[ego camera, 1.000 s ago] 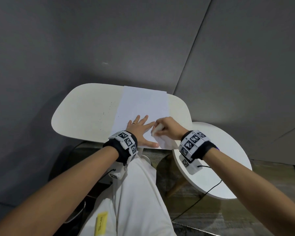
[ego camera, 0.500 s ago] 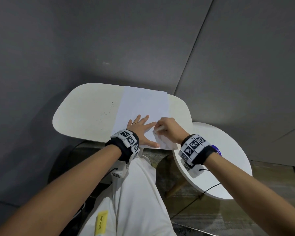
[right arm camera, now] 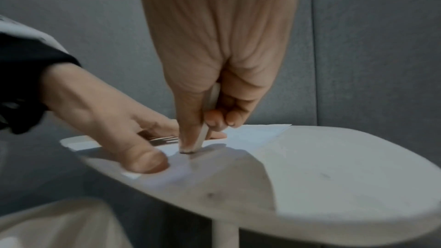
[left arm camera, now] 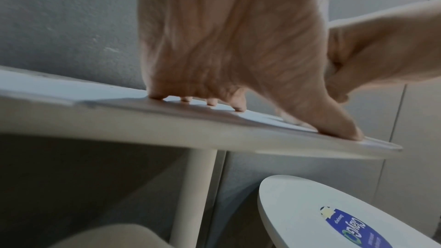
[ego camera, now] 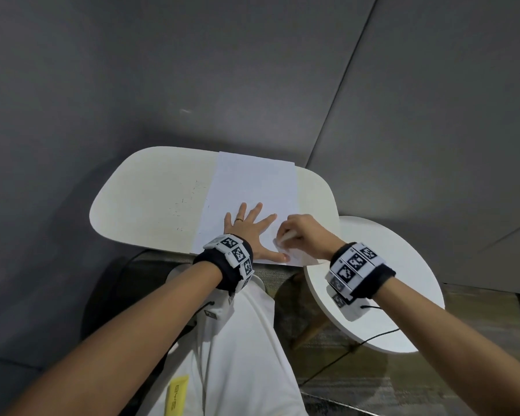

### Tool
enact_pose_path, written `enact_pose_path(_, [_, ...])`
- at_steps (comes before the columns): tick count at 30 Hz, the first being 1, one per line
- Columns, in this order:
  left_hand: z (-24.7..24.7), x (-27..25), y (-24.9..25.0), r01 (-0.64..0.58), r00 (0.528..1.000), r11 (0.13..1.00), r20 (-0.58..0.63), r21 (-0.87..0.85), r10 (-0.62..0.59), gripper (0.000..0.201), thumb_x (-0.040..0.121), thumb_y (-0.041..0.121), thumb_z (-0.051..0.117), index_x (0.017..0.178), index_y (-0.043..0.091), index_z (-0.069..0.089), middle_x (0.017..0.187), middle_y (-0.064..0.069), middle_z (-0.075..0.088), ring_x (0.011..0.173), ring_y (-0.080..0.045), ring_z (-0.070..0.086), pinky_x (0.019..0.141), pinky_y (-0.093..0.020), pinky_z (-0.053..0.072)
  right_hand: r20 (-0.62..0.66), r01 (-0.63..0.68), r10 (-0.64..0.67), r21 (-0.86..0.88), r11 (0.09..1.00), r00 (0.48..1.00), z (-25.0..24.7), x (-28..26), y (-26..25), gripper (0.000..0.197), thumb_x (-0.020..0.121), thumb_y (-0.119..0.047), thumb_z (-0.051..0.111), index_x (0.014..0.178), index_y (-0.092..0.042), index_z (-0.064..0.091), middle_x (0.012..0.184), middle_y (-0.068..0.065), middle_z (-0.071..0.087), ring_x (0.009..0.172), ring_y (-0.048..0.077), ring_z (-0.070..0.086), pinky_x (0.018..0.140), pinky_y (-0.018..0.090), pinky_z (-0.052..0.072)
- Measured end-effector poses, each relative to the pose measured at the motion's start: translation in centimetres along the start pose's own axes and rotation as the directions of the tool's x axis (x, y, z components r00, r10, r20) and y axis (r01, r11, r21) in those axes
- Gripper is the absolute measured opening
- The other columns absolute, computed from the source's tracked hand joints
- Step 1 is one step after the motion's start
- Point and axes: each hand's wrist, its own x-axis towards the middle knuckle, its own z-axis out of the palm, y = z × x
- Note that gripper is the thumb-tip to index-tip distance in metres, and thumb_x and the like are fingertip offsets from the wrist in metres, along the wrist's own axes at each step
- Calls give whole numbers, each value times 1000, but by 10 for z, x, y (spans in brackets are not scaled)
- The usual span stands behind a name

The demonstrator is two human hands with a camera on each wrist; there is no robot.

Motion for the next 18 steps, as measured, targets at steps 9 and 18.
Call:
enact_pose_path(9, [2, 1, 0, 9, 1000, 1000, -7, -11, -9, 113, 61, 88, 54, 151, 45, 1, 160, 8, -18, 145, -28, -22, 113, -57, -11, -13, -49, 50, 90, 995, 999, 9, -11, 2, 7, 79, -13, 69, 86, -10, 68, 86, 4, 63, 78, 16, 58, 68, 15, 40])
enact_pose_path(18, [1, -2, 1, 15, 1000, 1000, 2, -23, -15, 114, 60, 89, 53, 150, 45, 0, 160, 8, -19, 145, -27, -23, 113, -56, -12, -33, -93, 96, 78, 993, 995, -2, -2, 1, 9, 81, -11, 67, 89, -6, 69, 84, -2, 60, 76, 10, 55, 68, 13, 38])
